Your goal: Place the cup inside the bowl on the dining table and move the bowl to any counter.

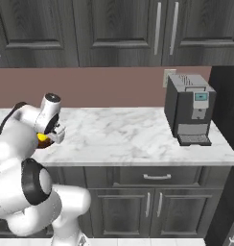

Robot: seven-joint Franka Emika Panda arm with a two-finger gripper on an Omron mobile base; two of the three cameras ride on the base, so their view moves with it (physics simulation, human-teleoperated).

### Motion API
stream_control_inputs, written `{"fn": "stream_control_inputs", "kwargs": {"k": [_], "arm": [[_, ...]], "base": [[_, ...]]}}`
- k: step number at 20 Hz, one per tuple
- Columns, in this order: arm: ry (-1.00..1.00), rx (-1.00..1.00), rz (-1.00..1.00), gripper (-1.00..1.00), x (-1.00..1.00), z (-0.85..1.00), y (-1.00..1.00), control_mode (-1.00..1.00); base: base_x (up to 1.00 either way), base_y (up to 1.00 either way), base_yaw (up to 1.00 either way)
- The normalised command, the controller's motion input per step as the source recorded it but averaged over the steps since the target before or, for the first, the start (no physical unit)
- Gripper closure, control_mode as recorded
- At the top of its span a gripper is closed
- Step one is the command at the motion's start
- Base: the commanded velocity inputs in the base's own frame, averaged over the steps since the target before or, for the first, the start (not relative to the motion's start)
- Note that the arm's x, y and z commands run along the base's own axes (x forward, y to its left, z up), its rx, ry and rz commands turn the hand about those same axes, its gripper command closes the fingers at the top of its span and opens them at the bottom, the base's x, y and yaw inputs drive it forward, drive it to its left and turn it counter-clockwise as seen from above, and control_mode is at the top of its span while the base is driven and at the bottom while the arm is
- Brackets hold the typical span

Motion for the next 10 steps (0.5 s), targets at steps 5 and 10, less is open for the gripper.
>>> {"fn": "stream_control_inputs", "kwargs": {"k": [5, 10], "arm": [[0.00, 0.00, 0.00, -1.00, -0.94, 0.36, -0.18, -1.00], [0.00, 0.00, 0.00, -1.00, -0.84, 0.53, -0.23, -1.00]], "base": [[0.00, 0.00, 0.00], [0.00, 0.00, 0.00]]}}
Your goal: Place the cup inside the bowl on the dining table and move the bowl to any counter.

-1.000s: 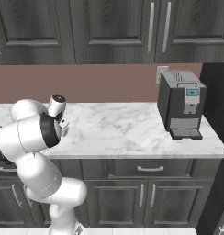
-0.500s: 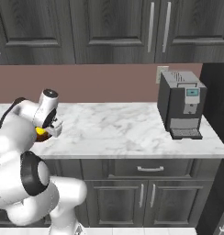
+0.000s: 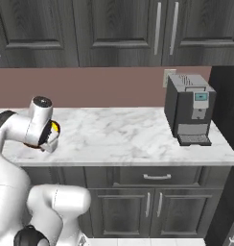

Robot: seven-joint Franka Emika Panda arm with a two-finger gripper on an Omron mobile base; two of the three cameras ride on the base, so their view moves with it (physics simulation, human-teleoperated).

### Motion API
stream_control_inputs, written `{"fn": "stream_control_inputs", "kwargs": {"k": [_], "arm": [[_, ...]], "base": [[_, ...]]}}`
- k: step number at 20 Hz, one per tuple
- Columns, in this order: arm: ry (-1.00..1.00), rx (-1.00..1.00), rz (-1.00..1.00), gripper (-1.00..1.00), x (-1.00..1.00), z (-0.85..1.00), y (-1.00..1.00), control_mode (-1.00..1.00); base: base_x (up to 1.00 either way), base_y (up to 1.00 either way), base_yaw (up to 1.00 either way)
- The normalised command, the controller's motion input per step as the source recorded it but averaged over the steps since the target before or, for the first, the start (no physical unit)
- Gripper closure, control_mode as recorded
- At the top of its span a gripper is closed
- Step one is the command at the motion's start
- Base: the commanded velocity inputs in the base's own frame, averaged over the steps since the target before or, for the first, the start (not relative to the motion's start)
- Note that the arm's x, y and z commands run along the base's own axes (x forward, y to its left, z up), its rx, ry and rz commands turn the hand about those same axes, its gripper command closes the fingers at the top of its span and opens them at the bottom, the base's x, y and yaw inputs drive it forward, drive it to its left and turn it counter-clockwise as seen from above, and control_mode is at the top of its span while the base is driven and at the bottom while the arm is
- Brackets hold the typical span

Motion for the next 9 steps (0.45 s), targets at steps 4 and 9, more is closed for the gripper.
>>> {"fn": "stream_control_inputs", "kwargs": {"k": [4, 9], "arm": [[0.00, 0.00, 0.02, -1.00, -0.76, 0.74, -0.16, -1.00], [0.00, 0.00, 0.03, -1.00, -0.76, 0.60, -0.09, -1.00]], "base": [[0.00, 0.00, 0.00], [0.00, 0.00, 0.00]]}}
